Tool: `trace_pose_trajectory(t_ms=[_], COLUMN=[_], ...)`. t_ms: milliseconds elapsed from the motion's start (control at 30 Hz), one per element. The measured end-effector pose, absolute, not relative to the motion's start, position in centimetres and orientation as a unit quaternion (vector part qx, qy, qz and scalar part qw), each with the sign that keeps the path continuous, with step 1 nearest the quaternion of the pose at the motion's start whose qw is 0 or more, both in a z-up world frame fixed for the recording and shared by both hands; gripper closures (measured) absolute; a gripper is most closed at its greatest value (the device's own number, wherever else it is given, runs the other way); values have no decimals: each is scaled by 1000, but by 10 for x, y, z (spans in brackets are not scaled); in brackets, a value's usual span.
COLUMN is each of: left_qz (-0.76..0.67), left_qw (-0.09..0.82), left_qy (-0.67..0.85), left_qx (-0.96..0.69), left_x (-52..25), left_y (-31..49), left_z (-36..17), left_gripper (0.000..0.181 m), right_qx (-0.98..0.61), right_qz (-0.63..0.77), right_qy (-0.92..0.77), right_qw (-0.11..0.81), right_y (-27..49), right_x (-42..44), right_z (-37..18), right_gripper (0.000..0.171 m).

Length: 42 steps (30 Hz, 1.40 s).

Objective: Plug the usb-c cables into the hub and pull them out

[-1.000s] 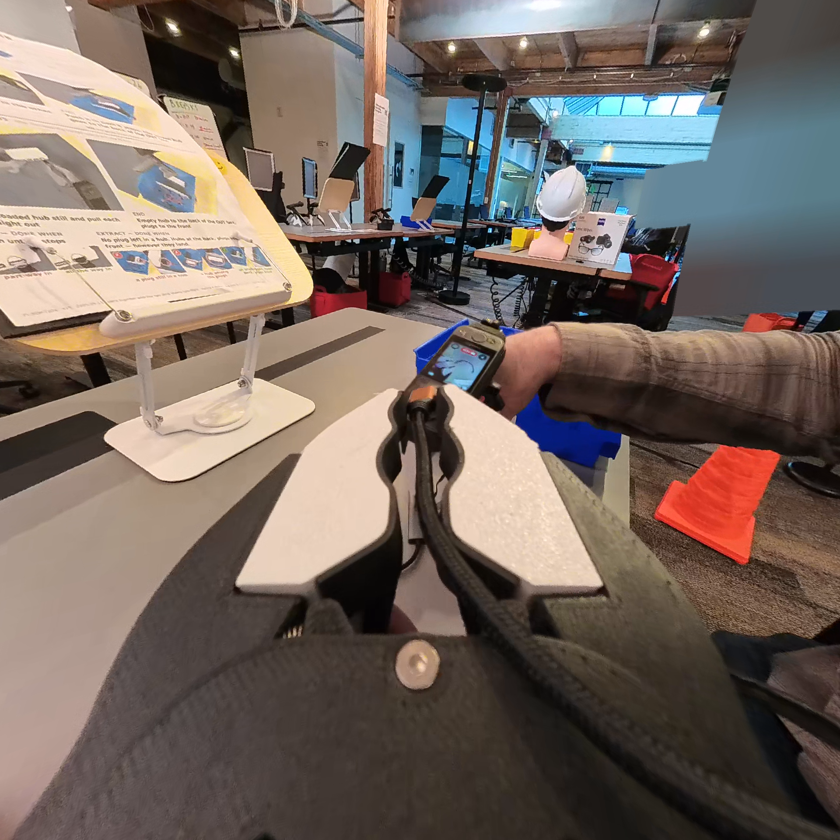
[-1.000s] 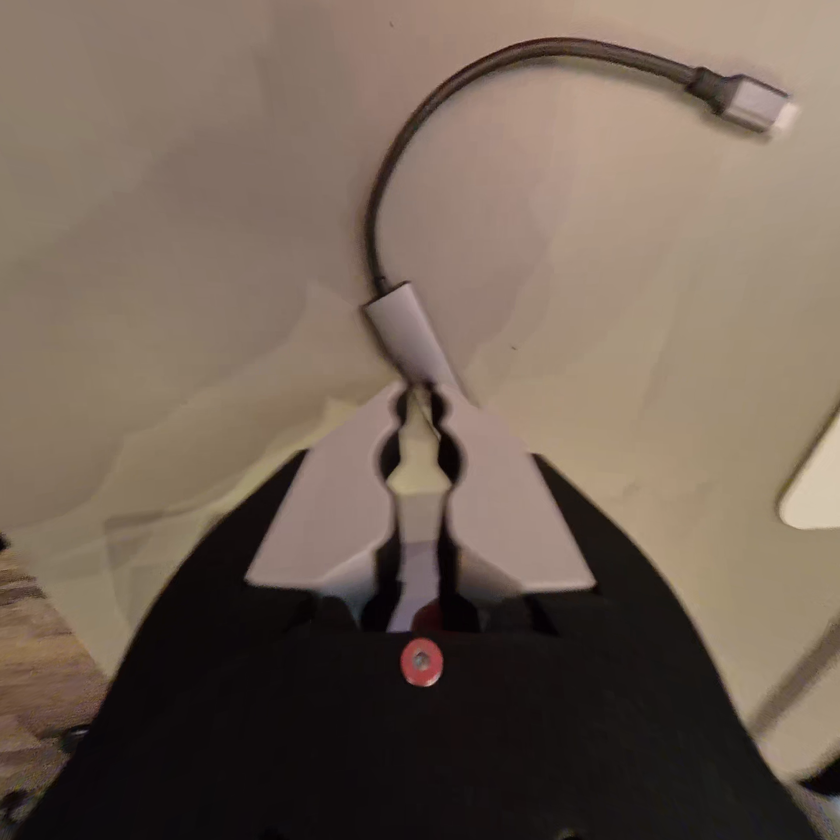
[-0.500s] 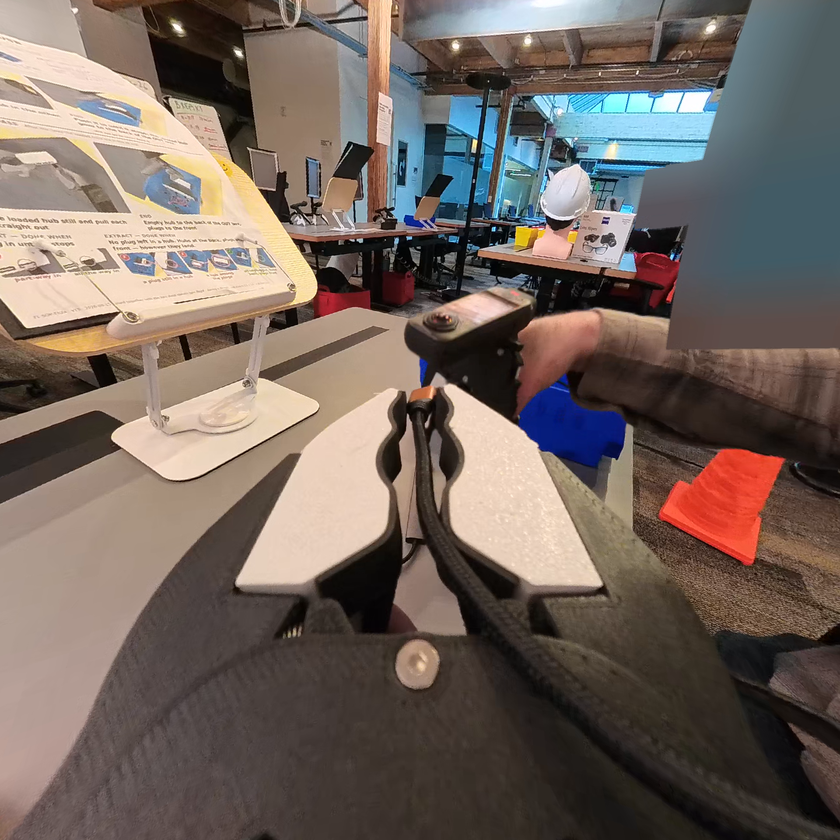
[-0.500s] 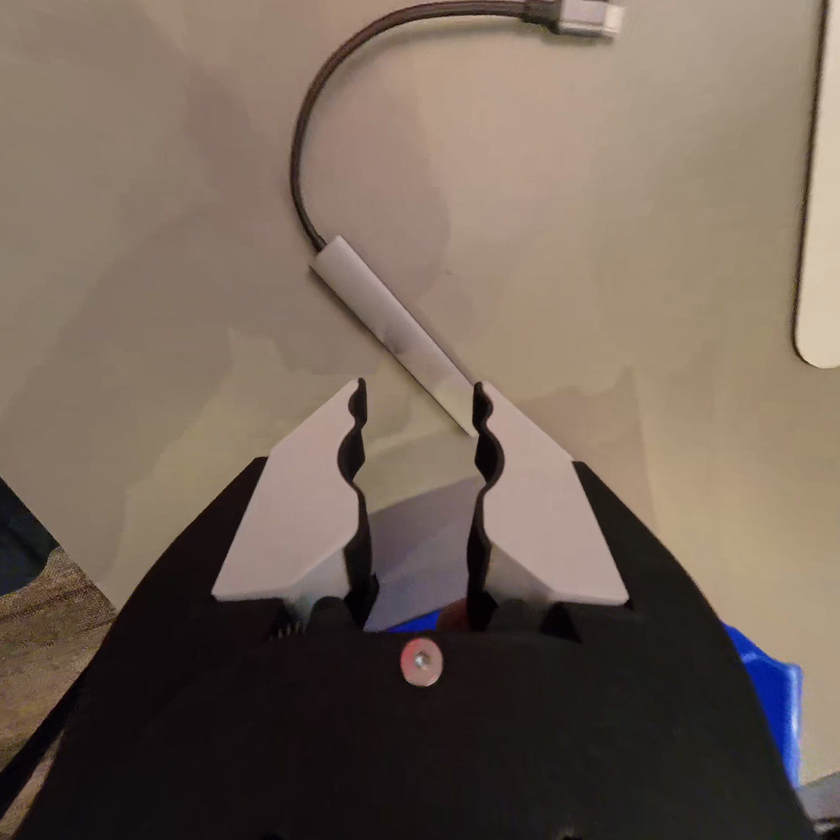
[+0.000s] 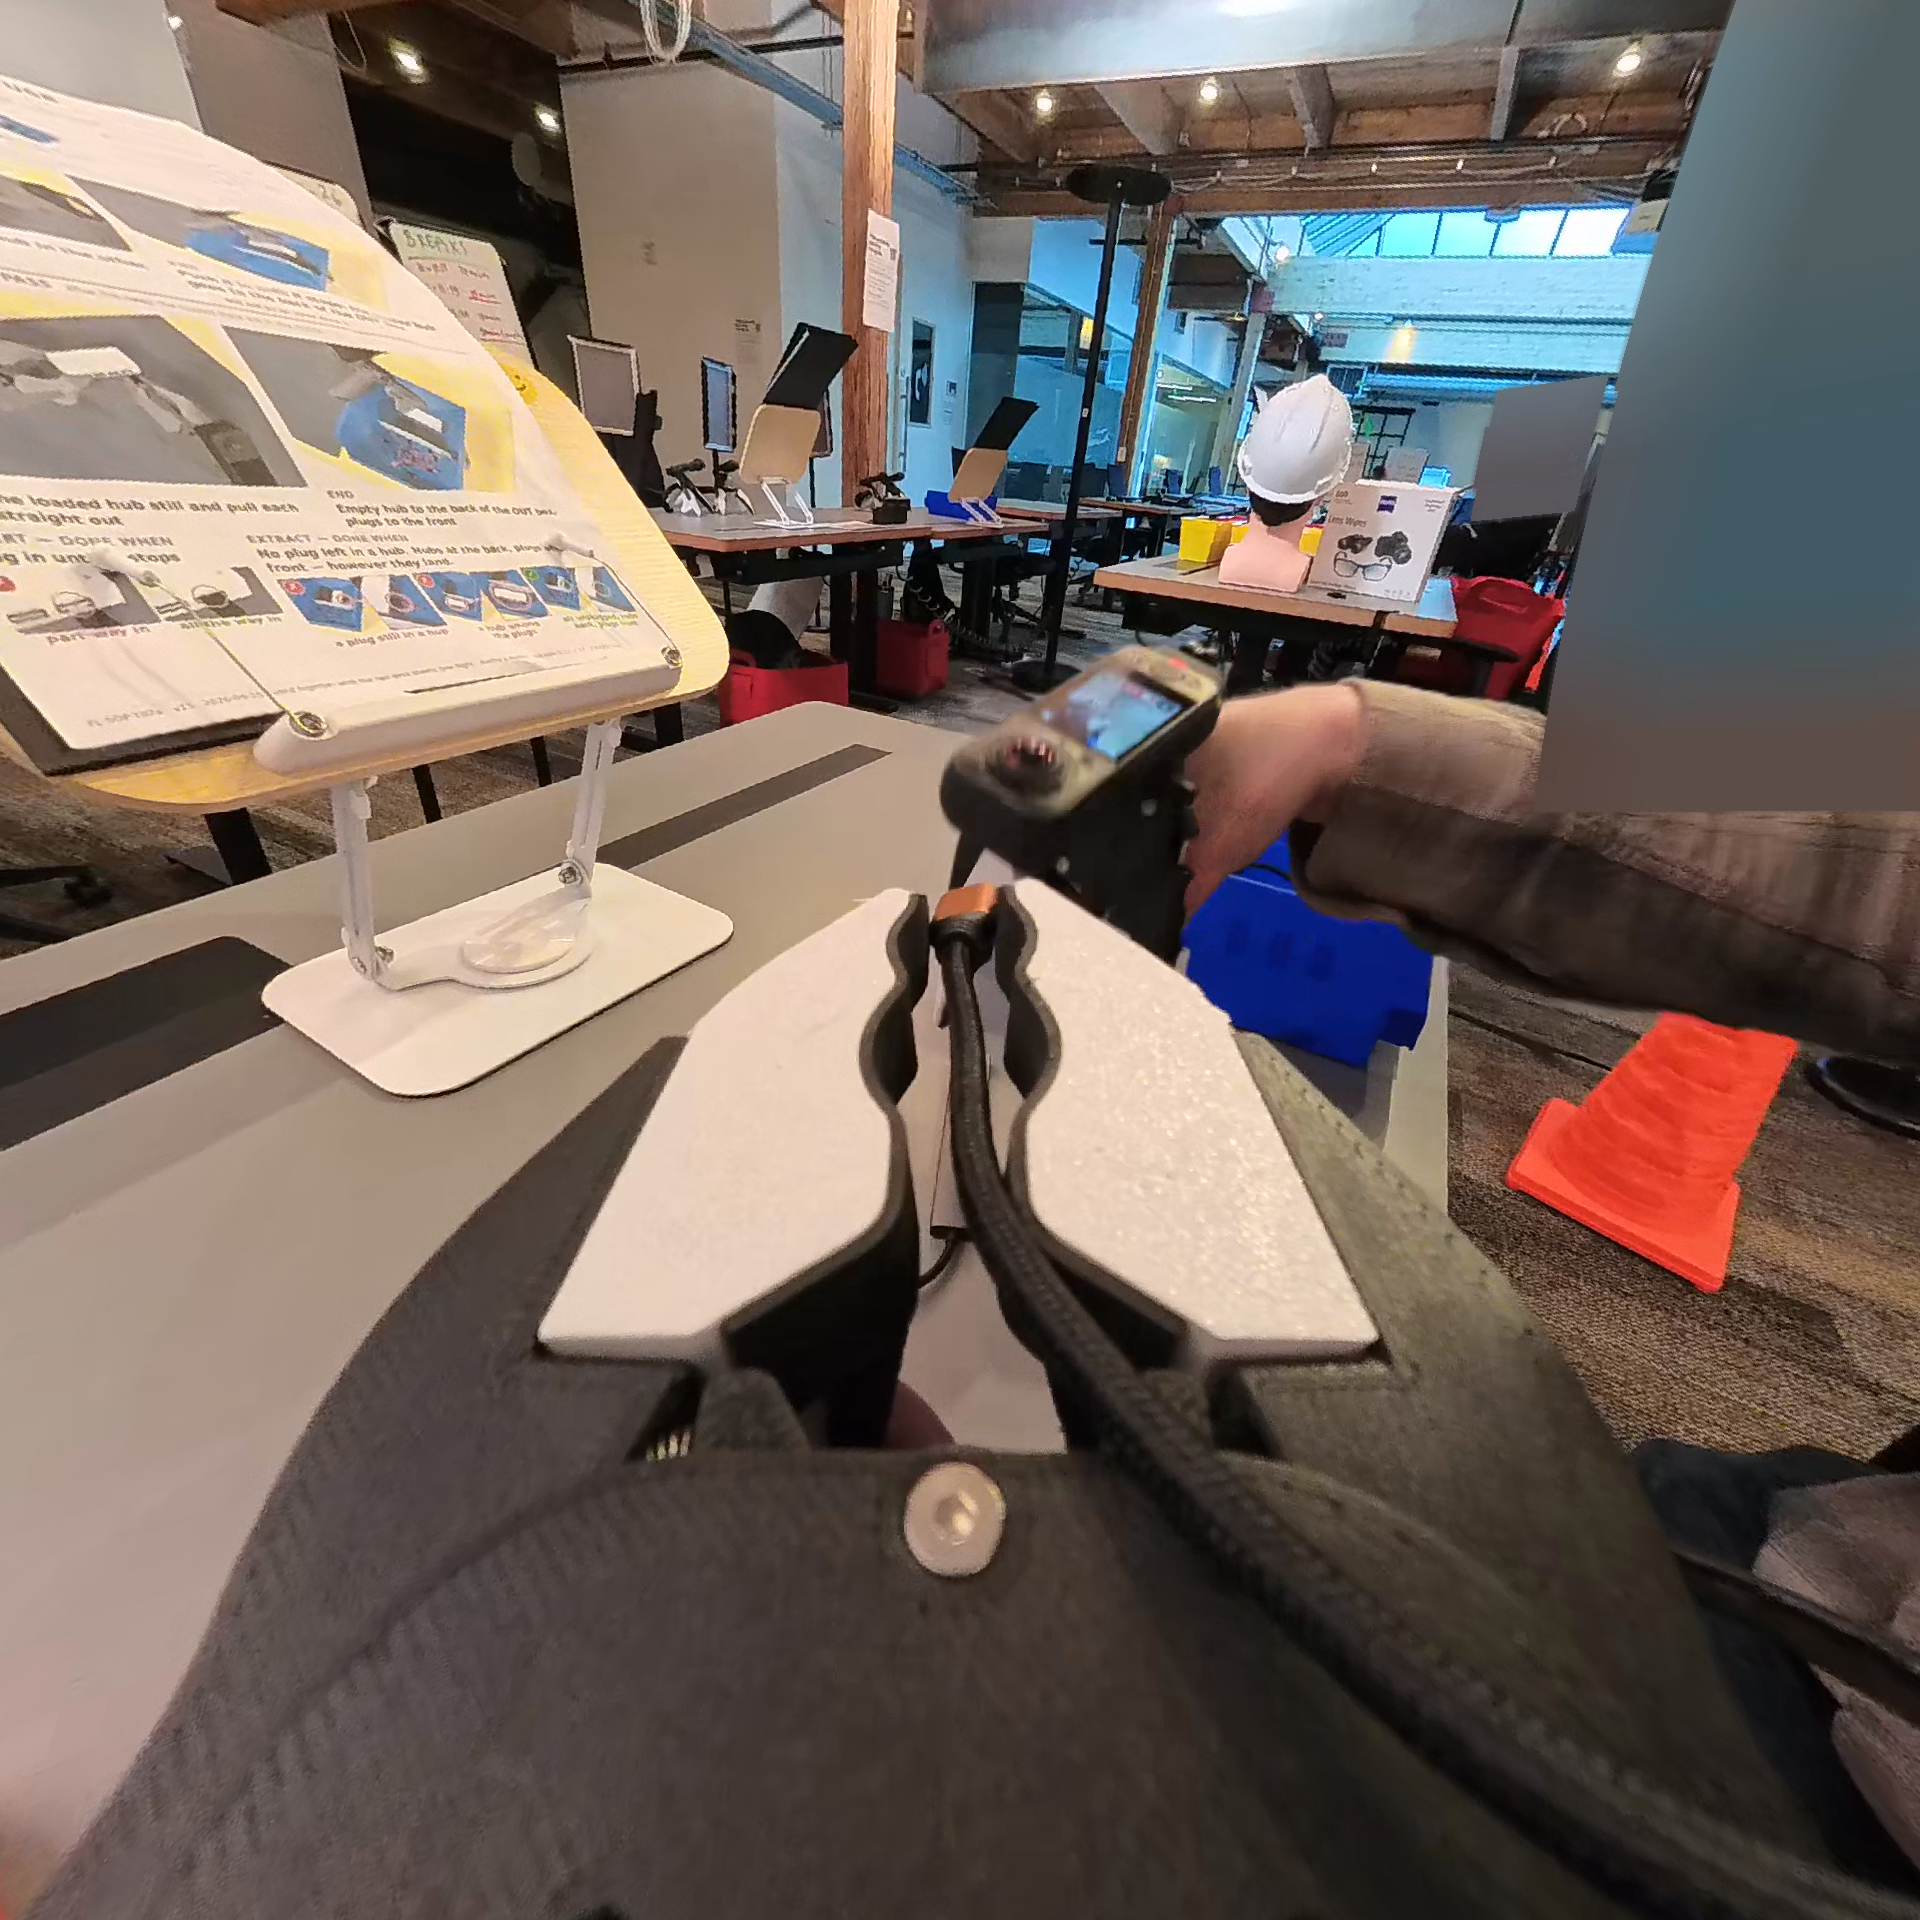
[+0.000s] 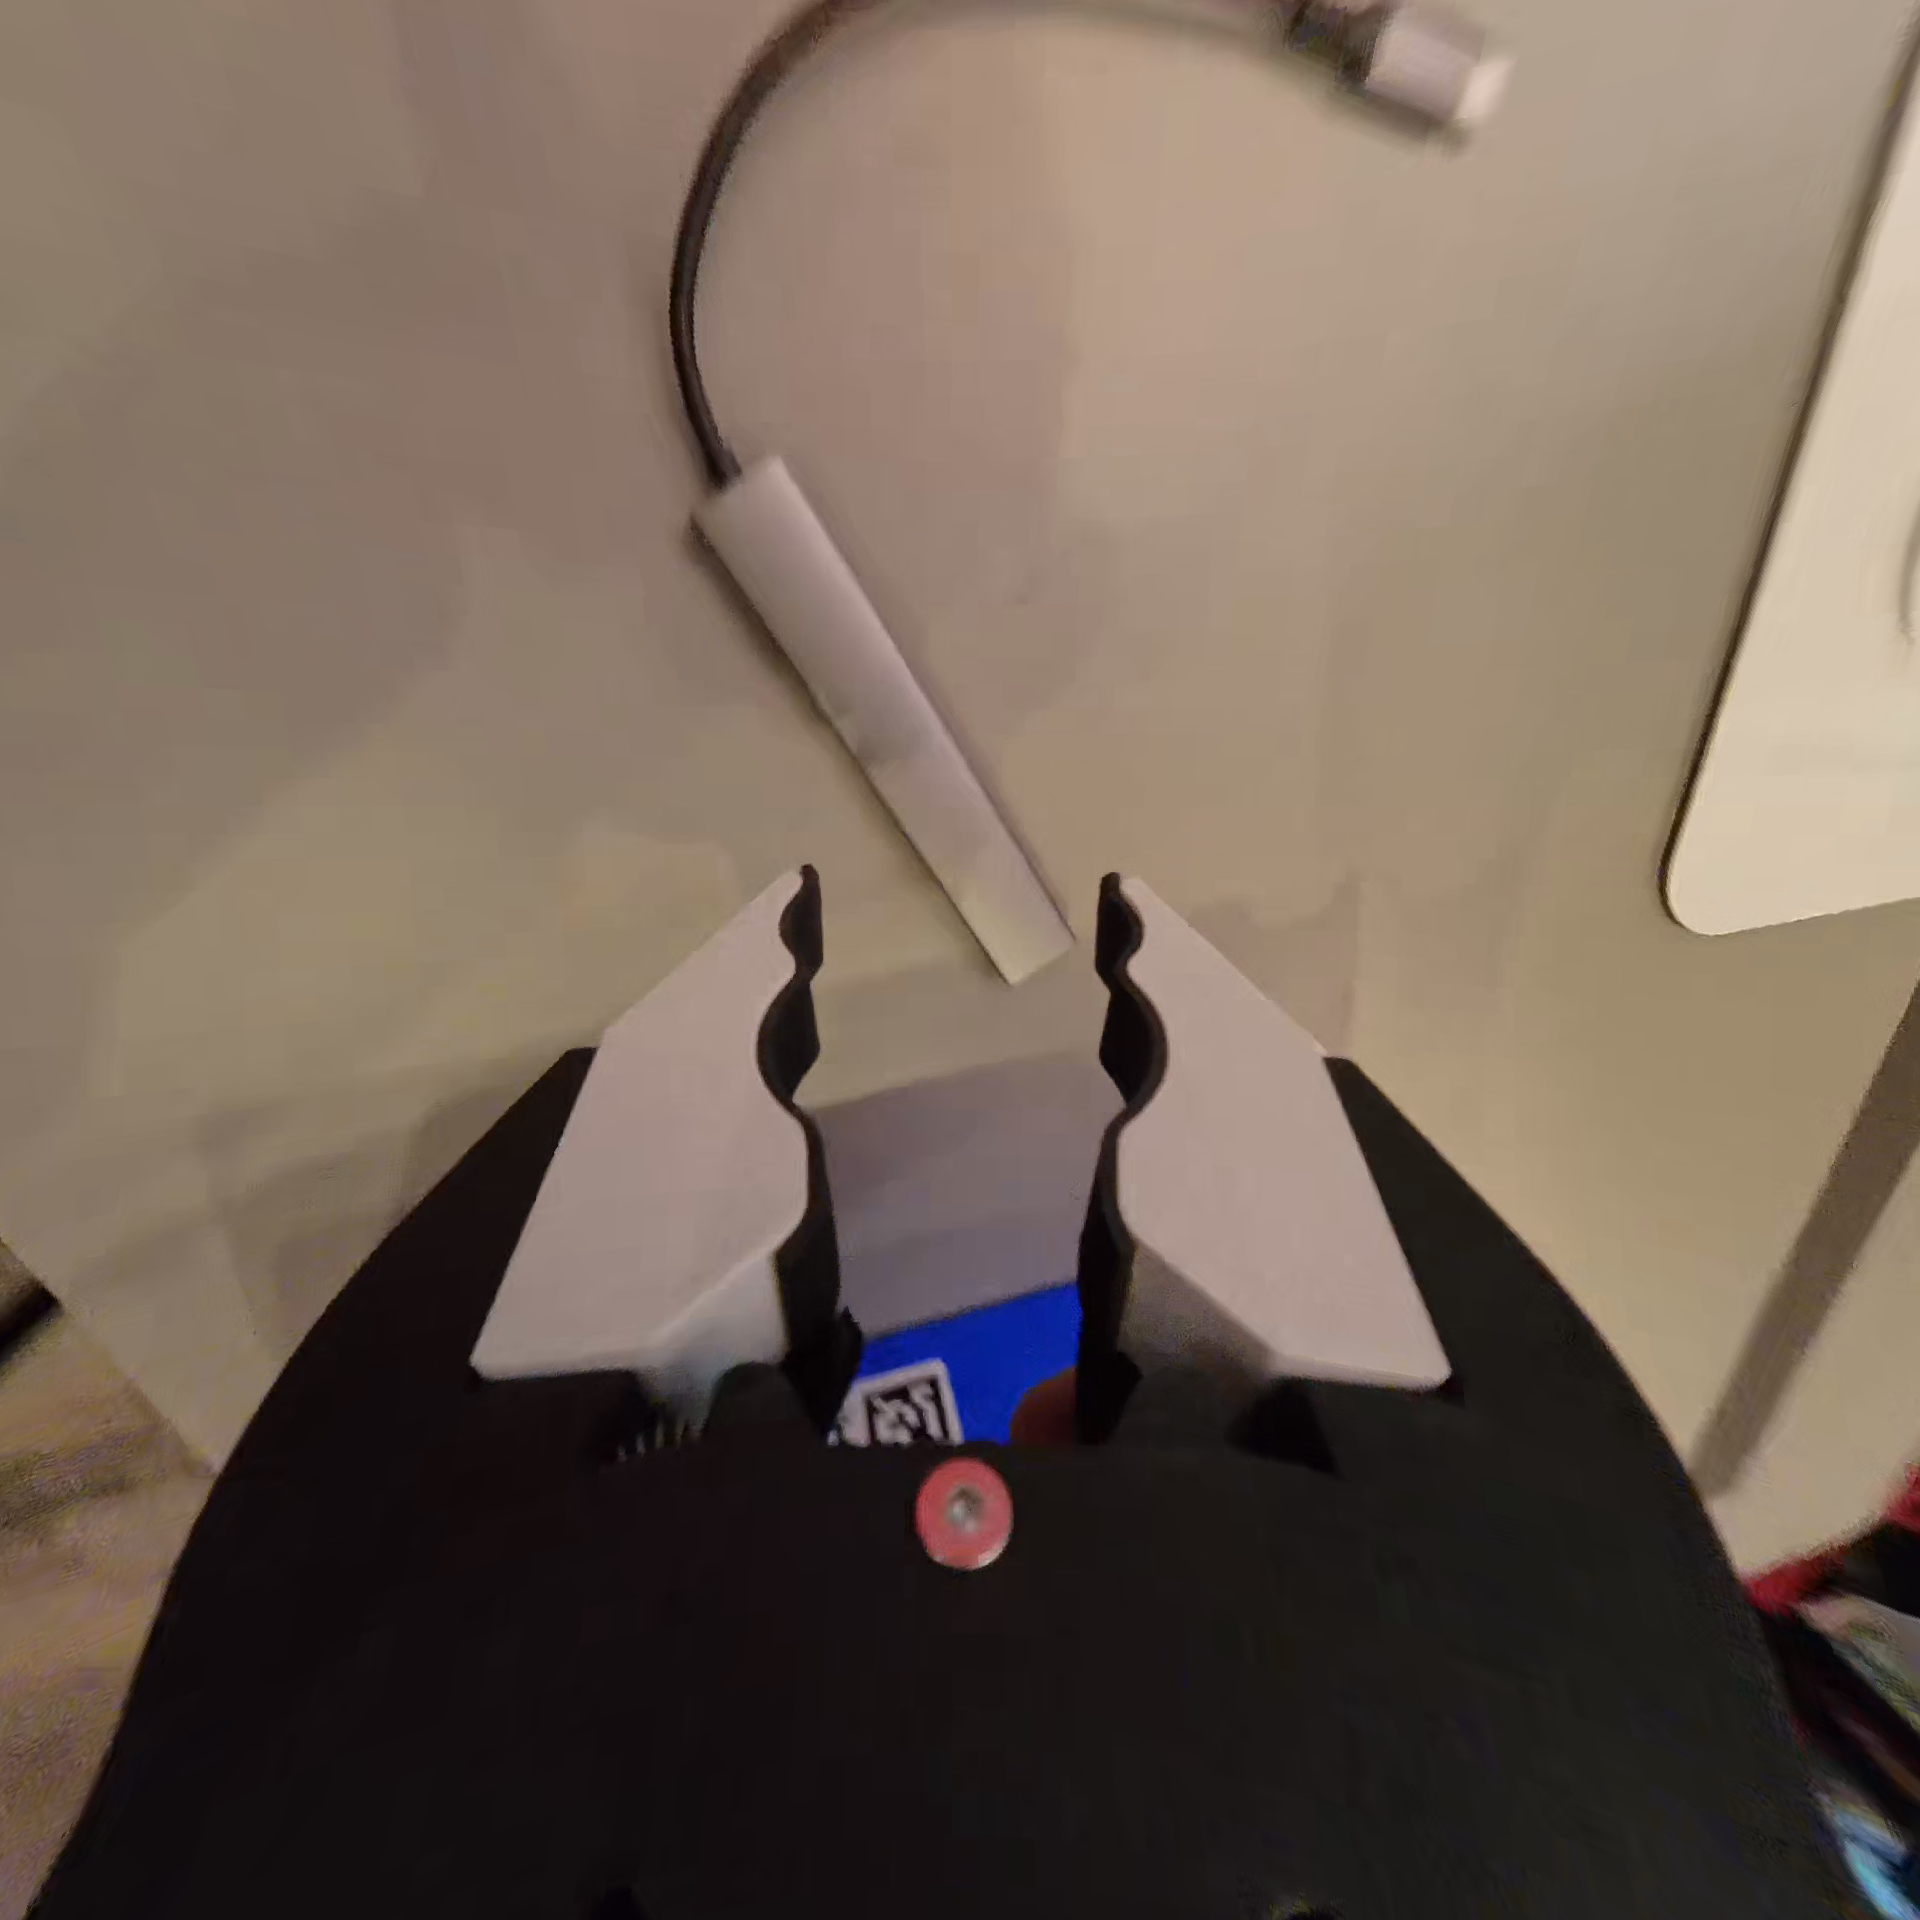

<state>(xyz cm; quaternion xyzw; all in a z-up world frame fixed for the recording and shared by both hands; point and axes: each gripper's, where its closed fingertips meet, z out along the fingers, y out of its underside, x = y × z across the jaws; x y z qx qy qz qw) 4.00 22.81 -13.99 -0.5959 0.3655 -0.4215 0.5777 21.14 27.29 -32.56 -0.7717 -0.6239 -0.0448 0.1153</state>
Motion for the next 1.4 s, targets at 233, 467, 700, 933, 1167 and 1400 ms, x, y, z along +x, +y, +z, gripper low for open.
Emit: trace_pose_trajectory(t_ms=[233,467,700,933,1167,1400], left_qz=[-419,-420,-425,-423,-415,-409], left_qw=[580,580,577,583,589,593], left_qy=[369,367,367,367,374,375], left_qx=[-594,-594,-593,-588,-584,-584], left_x=[40,39,41,39,38,33], left_y=[227,229,227,225,222,226], left_z=[-138,-138,-138,-131,-125,-125], left_gripper=[170,170,170,170,170,170], right_qx=[-693,-821,-876,-791,-679,-589], right_qz=[-65,15,157,71,31,19], right_qy=[-717,-571,-454,-597,-722,-802], right_qw=[34,26,44,116,133,100], right_y=[278,274,226,223,244,250], right_x=[226,219,179,181,176,171], right_z=[-360,-362,-354,-325,-326,-341], right_gripper=[129,151,125,119,72,52])
